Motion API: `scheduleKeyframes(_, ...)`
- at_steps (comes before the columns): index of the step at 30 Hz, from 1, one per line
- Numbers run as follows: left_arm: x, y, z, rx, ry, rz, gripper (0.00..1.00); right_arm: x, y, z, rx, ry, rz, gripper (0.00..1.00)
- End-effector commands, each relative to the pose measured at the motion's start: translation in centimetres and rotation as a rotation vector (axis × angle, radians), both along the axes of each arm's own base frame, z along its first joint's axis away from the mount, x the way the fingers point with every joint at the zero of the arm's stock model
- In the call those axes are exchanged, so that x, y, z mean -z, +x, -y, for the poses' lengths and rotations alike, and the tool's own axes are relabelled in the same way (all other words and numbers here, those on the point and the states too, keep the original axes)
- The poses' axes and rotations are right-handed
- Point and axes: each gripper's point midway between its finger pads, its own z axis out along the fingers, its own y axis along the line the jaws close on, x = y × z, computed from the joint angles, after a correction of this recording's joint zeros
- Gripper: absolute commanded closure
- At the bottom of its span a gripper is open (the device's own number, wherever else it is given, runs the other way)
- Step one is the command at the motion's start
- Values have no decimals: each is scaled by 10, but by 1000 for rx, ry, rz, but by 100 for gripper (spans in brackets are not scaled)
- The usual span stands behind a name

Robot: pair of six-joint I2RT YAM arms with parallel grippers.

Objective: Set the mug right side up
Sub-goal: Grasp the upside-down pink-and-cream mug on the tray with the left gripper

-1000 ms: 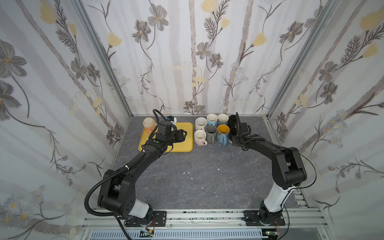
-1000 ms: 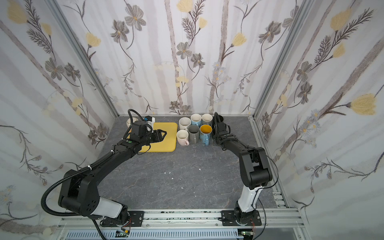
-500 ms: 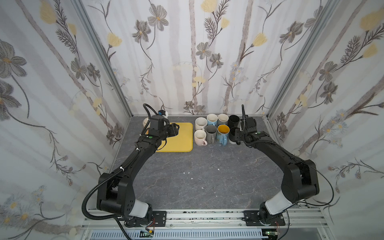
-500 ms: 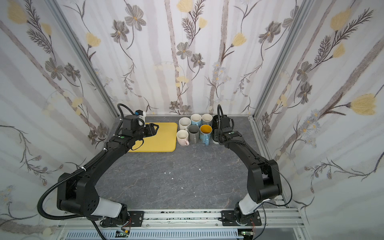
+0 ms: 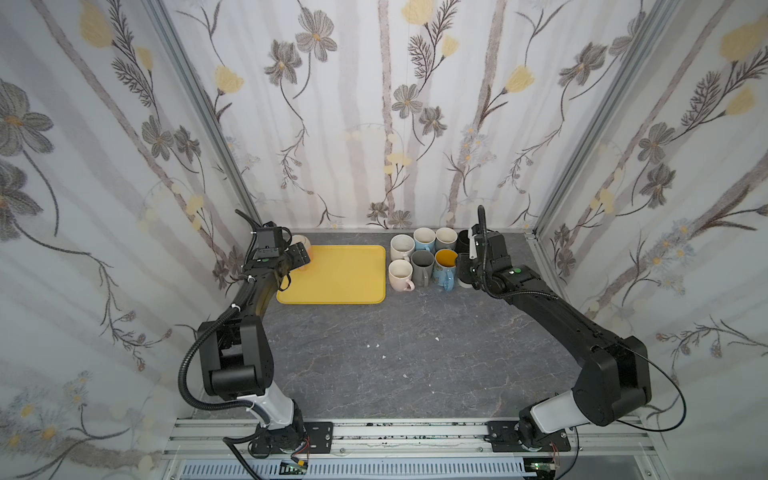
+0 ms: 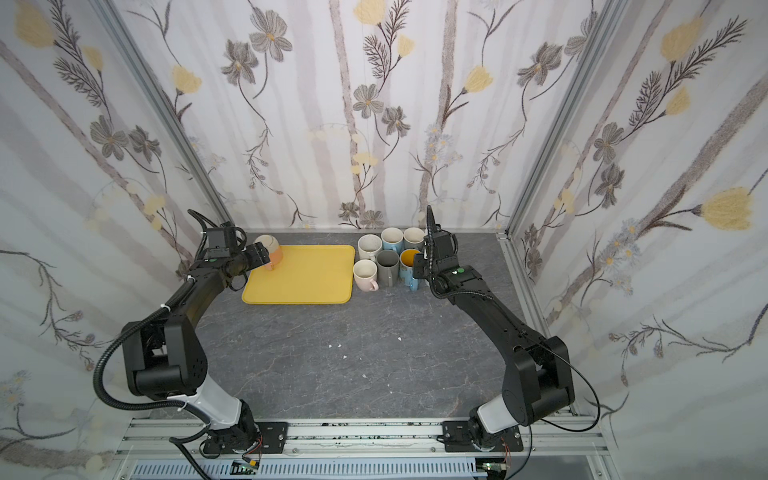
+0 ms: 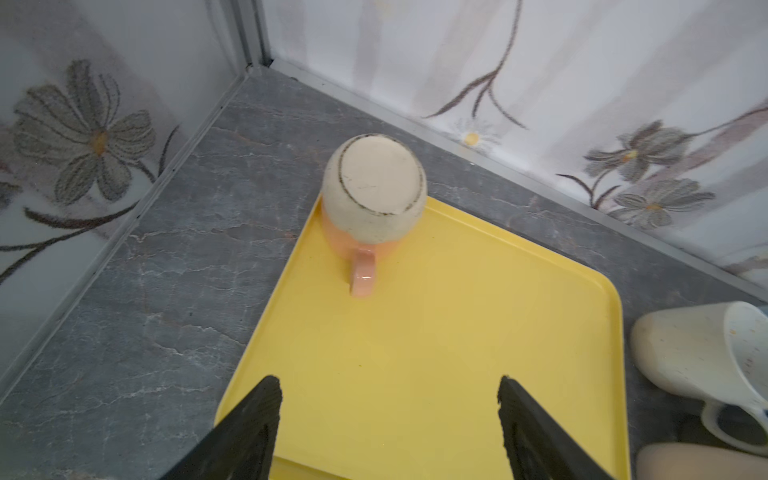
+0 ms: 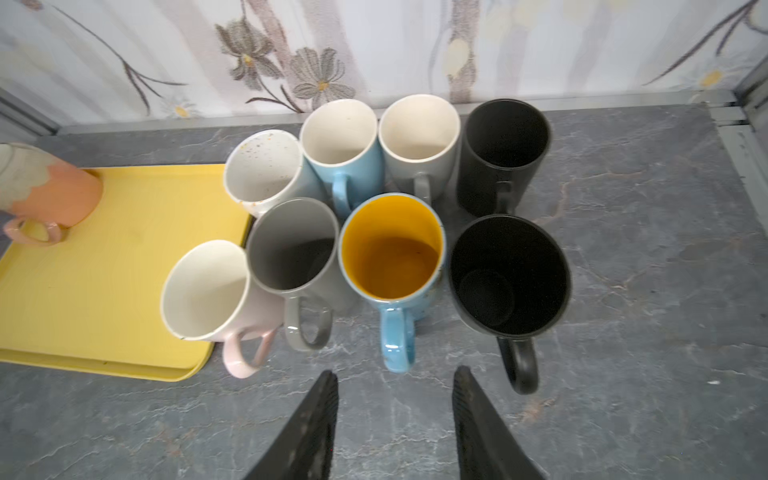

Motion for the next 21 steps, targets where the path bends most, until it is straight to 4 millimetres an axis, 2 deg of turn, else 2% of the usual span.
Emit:
scheduleKeyframes(1,11,20,-5,24,-3,-27,22,1,3,-22,-38,52,13,55)
scheduleKeyframes(3,26,31,-7,18,-11,-60,24,4,4,-31,-52,63,7,55)
scheduleKeyframes(9,49,54,-3,4,-22,-107,28,7,5,-59,-101,75,7,55)
scheduleKeyframes(10,54,55,-3,-9,-18,-118,29,15,7,-64,-106,70,-7,55)
scheduleKeyframes(14,71,59,-8,-58,-15,-143,32,23,12,-78,-130,74,-26,56)
scheduleKeyframes(21,96,60,-6,-75,-36,-163,40,25,17,-88,-146,69,-28,56)
